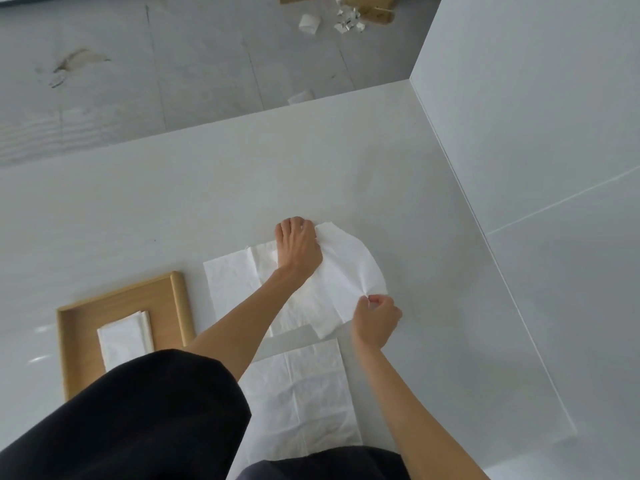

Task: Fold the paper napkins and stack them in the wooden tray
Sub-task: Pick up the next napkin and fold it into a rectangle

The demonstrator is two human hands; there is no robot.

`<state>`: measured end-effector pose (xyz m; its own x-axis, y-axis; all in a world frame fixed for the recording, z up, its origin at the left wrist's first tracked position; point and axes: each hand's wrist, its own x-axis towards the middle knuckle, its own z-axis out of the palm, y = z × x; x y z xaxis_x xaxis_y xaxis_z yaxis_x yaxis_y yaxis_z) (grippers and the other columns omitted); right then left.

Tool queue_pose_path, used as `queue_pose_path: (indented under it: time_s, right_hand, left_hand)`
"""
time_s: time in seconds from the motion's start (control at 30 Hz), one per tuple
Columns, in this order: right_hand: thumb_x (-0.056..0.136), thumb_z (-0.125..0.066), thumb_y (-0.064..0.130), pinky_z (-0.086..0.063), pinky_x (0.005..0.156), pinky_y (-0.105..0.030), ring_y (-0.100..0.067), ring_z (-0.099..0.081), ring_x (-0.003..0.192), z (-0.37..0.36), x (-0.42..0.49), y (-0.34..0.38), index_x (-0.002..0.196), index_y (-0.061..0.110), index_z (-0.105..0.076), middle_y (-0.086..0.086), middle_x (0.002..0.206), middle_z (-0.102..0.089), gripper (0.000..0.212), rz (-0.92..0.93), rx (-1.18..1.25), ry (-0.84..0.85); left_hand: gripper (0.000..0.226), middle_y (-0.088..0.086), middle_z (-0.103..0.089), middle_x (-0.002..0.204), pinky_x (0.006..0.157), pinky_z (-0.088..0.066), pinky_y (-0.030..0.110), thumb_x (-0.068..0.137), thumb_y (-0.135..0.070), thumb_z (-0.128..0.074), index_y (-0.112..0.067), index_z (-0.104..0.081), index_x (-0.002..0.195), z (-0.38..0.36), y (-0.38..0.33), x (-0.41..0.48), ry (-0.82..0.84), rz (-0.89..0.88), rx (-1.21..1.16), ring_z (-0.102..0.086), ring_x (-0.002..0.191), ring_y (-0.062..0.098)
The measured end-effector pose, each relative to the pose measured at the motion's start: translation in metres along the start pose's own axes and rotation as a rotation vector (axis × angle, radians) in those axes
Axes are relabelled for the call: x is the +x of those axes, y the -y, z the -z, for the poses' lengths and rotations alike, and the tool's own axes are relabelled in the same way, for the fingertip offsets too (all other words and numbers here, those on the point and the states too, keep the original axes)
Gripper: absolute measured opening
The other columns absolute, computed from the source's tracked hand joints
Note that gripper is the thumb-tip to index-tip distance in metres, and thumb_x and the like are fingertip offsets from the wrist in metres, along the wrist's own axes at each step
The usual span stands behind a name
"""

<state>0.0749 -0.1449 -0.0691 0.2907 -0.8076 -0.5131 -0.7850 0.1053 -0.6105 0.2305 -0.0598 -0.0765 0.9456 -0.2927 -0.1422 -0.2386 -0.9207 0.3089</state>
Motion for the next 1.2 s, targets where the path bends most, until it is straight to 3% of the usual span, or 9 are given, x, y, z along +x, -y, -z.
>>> queue_pose_path:
  time_s: [0.17,0.37,0.53,0.6,0.7,0.9,0.97,1.07,1.2]
  right_hand:
    - [0.093,-0.056,0.005,-0.05,0.077,-0.033,-0.023,-0.059,0.086,0.047,-0.01,0.003,0.108,0.012,-0.044,-0.018,0.11,-0.058,0.021,0.052,0.427,0.21]
    - [0.091,-0.062,-0.006,-0.057,0.085,-0.038,-0.027,-0.059,0.112,0.117,-0.019,0.009,0.147,0.04,-0.021,-0.01,0.129,-0.048,0.084,0.137,0.473,0.66]
    - [0.081,-0.073,0.048,-0.03,0.117,-0.042,-0.006,-0.028,0.143,0.163,-0.052,0.074,0.153,0.049,-0.006,0.009,0.161,-0.023,0.099,0.469,0.243,0.785]
    - [0.082,-0.07,0.05,-0.027,0.116,-0.035,0.002,-0.023,0.145,0.174,-0.079,0.118,0.155,0.046,-0.01,0.018,0.159,-0.027,0.094,0.666,0.242,0.878]
    - [0.084,-0.072,0.043,-0.03,0.119,-0.04,-0.007,-0.041,0.141,0.176,-0.129,0.172,0.143,0.032,-0.047,0.013,0.145,-0.053,0.065,0.85,0.269,0.962]
    - [0.091,-0.071,0.033,-0.053,0.095,-0.035,-0.017,-0.068,0.107,0.141,-0.224,0.212,0.12,0.021,-0.065,0.006,0.111,-0.074,0.032,0.949,0.253,1.011]
    - [0.093,-0.068,0.032,-0.055,0.081,-0.037,-0.025,-0.07,0.096,0.132,-0.251,0.216,0.115,0.013,-0.064,-0.005,0.103,-0.074,0.03,0.943,0.304,0.99]
    - [0.093,-0.067,0.037,-0.055,0.086,-0.051,-0.037,-0.068,0.097,0.118,-0.302,0.221,0.111,0.012,-0.059,-0.019,0.11,-0.069,0.031,0.974,0.314,0.926]
    - [0.098,-0.06,0.034,-0.058,0.075,-0.038,-0.022,-0.07,0.088,0.108,-0.345,0.227,0.113,0.018,-0.063,-0.012,0.109,-0.072,0.022,0.969,0.339,0.927]
  left_hand:
    - [0.009,0.002,-0.06,0.081,0.105,-0.033,0.035,0.089,-0.002,-0.05,-0.008,-0.052,0.095,0.059,-0.011,-0.028,-0.085,-0.125,-0.268,-0.058,0.084,0.026]
    - [0.016,-0.004,-0.061,0.105,0.087,-0.051,0.04,0.094,-0.006,-0.051,-0.01,-0.054,0.109,0.154,-0.033,-0.068,-0.017,-0.328,-0.469,-0.059,0.095,0.019]
    - [0.023,-0.006,-0.062,0.105,0.091,-0.049,0.038,0.088,-0.011,-0.05,-0.014,-0.06,0.109,0.261,-0.051,-0.109,-0.03,-0.54,-0.453,-0.058,0.099,0.018]
    - [0.026,-0.001,-0.065,0.105,0.089,-0.049,0.036,0.087,-0.014,-0.049,-0.013,-0.061,0.11,0.299,-0.055,-0.124,-0.032,-0.576,-0.434,-0.059,0.1,0.021]
    - [0.025,0.002,-0.068,0.102,0.09,-0.05,0.038,0.086,-0.011,-0.05,-0.013,-0.063,0.107,0.35,-0.045,-0.151,-0.072,-0.59,-0.383,-0.062,0.098,0.02]
    - [0.019,-0.005,-0.066,0.102,0.086,-0.044,0.015,0.092,-0.005,-0.055,-0.015,-0.064,0.105,0.42,0.036,-0.201,-0.195,-0.422,-0.463,-0.058,0.094,0.005]
    - [0.018,-0.006,-0.062,0.099,0.083,-0.046,0.017,0.094,-0.011,-0.058,-0.018,-0.062,0.11,0.43,0.071,-0.21,-0.274,-0.307,-0.509,-0.057,0.093,0.008]
    - [0.027,0.001,-0.056,0.099,0.075,-0.047,0.022,0.098,-0.03,-0.062,-0.018,-0.054,0.12,0.419,0.139,-0.231,-0.347,-0.001,-0.829,-0.055,0.089,0.015]
    - [0.062,0.004,-0.057,0.14,0.108,-0.042,0.042,0.098,-0.063,-0.036,-0.02,-0.042,0.142,0.341,0.186,-0.261,-0.058,0.288,-1.366,-0.056,0.124,0.023]
